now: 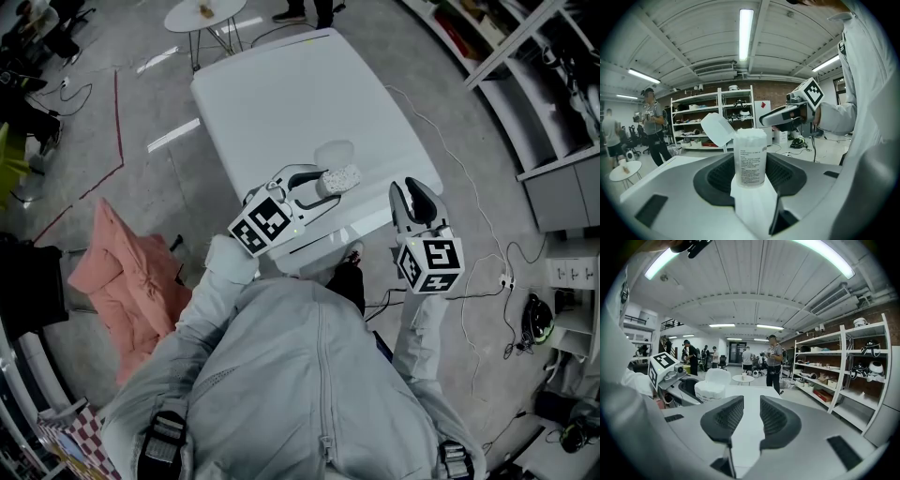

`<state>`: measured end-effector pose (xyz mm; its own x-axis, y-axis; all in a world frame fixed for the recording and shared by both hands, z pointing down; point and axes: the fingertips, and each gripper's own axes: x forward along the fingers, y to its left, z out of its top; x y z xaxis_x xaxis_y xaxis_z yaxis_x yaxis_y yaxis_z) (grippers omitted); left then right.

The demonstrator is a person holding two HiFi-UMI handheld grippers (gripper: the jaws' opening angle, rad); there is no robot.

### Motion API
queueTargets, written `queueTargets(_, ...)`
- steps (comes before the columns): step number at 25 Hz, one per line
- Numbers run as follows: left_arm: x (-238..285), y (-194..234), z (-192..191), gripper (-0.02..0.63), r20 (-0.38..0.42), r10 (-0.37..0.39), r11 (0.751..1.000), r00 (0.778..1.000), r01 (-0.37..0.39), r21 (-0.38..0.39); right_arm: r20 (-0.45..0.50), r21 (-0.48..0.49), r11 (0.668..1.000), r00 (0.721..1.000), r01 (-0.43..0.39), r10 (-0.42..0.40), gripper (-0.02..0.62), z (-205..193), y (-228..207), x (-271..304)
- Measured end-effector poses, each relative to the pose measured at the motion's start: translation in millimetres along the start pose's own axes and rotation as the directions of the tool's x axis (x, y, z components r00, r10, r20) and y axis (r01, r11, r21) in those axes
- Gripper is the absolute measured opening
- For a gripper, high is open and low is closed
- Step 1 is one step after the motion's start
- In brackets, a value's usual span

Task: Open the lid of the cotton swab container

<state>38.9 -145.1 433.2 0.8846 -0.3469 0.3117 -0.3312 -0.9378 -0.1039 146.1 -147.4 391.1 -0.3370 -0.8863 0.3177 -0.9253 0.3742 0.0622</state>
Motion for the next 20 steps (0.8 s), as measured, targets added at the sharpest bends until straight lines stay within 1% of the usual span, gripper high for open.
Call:
queueTargets(5, -2, 4, 5, 0.210, 0.007, 0.020, 1.000, 1.000, -0.020, -0.001, 0.005, -0.019, 1.000, 1.000, 0.017, -0.016, 0.093, 1, -2, -3)
queueTargets(8, -4, 8, 7, 0.210, 0.007, 0.037, 0.999, 0.999, -0.037, 0.002, 0.012, -0.032, 0.999, 1.000, 0.013, -0.012, 0.075, 1, 2, -3)
queueTargets(20, -10, 9, 26, 0.210, 0.027, 0.064, 0.998, 0.998, -0.065, 0.024, 0.044, -0.088, 0.996, 0.999, -0.003, 0.007, 0.048, 18, 10, -14)
